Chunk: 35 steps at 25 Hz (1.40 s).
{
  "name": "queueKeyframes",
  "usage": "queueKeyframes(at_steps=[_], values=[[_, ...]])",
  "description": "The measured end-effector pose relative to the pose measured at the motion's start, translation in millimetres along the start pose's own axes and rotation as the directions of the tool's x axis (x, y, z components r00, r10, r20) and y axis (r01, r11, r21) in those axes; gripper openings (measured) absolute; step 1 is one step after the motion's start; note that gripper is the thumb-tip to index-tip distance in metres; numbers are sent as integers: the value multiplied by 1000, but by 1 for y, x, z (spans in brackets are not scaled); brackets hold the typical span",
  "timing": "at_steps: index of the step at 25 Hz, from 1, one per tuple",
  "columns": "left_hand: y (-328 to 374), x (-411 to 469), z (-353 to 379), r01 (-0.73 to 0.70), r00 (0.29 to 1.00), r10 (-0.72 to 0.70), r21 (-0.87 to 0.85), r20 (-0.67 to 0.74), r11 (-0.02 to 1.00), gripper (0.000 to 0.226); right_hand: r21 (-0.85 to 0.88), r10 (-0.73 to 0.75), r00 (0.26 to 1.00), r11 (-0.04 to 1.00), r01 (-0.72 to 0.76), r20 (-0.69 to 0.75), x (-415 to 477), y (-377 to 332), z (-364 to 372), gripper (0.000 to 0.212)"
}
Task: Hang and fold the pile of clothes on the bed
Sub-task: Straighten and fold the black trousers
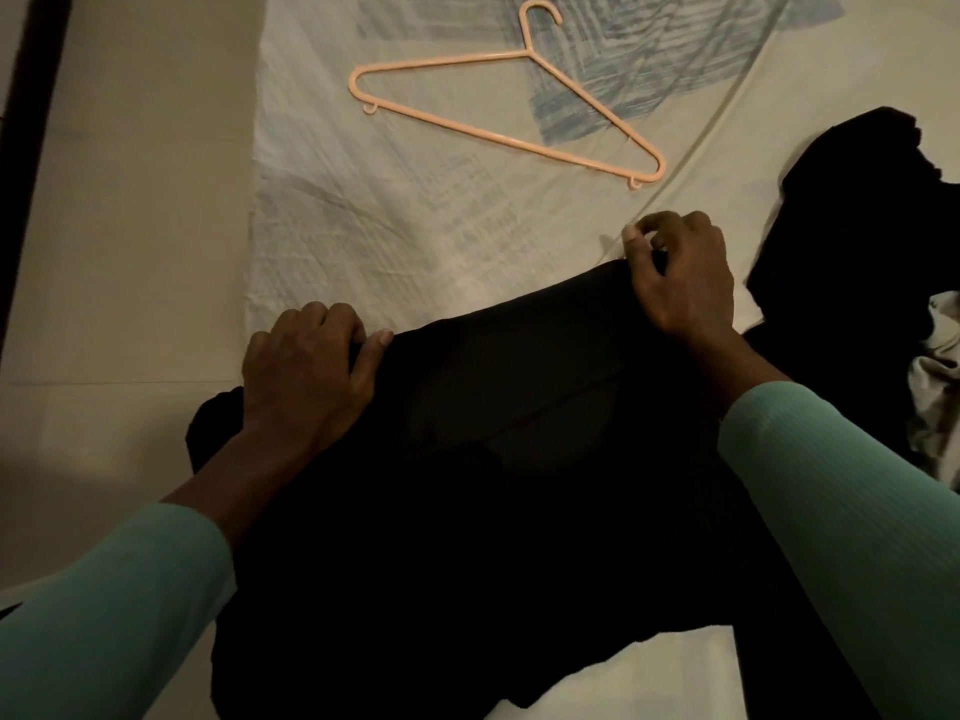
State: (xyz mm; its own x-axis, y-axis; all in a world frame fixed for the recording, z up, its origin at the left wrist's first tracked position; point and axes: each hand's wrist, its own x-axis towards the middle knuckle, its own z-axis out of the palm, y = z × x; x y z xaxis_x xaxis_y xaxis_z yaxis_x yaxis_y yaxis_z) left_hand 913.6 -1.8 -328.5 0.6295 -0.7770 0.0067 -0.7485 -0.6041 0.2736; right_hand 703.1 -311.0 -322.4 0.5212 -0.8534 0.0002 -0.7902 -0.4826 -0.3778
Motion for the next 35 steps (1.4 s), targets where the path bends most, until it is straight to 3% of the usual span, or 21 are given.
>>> queueKeyframes(at_steps=[3,6,9,12,15,19,21,25,27,29,32,35], values=[[-4,1,-1,2,1000,-2,8,-6,1000,46,-171,-171,985,971,166,-15,-2,6,5,53],[-10,12,-6,32,999,-31,-50,32,998,51,-176,-52,995,984,36,-90,21,1,-2,59],[-6,20,-7,55,995,-53,-28,80,998,51,-279,0,1000,960,2,7,36,-6,-1,59],[4,10,-6,83,996,-83,10,-30,996,44,-62,164,981,983,-171,-107,13,-8,2,56],[37,5,-10,-44,993,46,21,-112,999,40,56,359,894,932,-358,-266,-48,12,-6,55],[123,38,1,-192,977,213,-343,26,920,33,-133,507,820,823,-552,-266,-162,48,-20,51],[168,70,13,-203,960,258,-368,108,907,35,-222,521,813,787,-575,-260,-211,59,-25,51],[226,139,34,-4,935,91,-246,344,969,43,-326,498,852,788,-522,-161,-264,64,-16,53],[238,160,39,105,893,-3,-202,450,974,33,-311,462,866,809,-499,-189,-266,69,-15,53],[244,168,44,166,874,-16,-269,485,949,17,-290,478,844,794,-534,-244,-258,84,-25,54],[245,157,47,141,911,33,-385,412,912,11,-276,537,811,763,-585,-232,-250,105,-38,57],[227,106,41,-173,951,273,-486,142,857,34,-127,588,776,772,-623,-230,-254,102,-34,50]])
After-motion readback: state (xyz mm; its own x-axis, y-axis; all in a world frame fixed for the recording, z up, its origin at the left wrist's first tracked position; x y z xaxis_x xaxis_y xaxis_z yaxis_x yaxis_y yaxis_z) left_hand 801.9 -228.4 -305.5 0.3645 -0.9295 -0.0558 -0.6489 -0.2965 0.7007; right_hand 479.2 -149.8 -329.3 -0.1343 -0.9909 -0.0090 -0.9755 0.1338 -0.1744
